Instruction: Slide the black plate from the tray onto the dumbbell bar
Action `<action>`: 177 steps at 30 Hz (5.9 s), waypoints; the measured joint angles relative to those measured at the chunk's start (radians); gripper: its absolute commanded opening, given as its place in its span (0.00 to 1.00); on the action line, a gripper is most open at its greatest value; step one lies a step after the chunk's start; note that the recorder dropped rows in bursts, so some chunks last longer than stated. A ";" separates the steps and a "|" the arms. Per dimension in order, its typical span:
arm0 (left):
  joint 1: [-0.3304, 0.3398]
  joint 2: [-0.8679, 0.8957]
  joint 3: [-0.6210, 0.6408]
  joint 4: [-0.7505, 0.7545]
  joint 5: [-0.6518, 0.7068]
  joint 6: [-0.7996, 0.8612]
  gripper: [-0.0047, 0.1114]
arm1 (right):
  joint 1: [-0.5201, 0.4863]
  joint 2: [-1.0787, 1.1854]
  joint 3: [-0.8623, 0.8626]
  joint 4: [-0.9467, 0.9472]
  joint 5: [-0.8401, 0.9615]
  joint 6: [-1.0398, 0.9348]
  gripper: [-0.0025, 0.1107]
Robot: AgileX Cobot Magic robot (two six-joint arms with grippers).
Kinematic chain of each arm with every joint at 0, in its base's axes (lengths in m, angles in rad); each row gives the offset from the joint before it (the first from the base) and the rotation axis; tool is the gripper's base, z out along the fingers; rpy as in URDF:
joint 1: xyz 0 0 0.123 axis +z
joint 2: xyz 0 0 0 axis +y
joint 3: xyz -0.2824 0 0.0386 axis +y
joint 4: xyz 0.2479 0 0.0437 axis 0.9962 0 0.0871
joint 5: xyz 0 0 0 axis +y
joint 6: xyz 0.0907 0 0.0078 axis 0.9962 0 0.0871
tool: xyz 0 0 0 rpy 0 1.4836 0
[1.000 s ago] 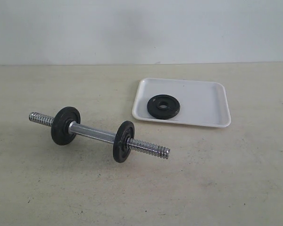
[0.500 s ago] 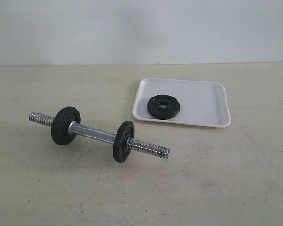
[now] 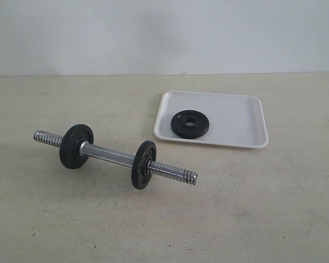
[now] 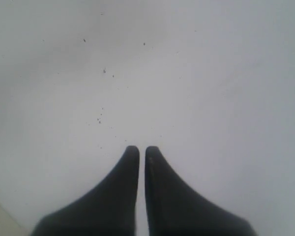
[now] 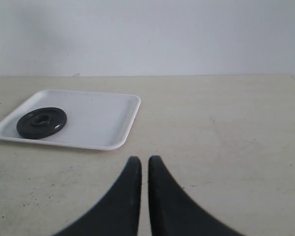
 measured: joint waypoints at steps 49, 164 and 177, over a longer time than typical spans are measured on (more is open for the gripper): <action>0.000 -0.006 -0.732 1.707 -0.851 -0.926 0.08 | 0.000 0.000 0.000 0.000 0.000 0.000 0.06; -0.116 1.128 -0.745 1.321 -0.215 1.119 0.21 | 0.000 0.000 0.000 -0.046 -0.674 0.708 0.06; -0.328 1.168 -0.774 0.224 0.534 1.468 0.45 | 0.000 0.000 0.000 -0.050 -0.672 0.740 0.06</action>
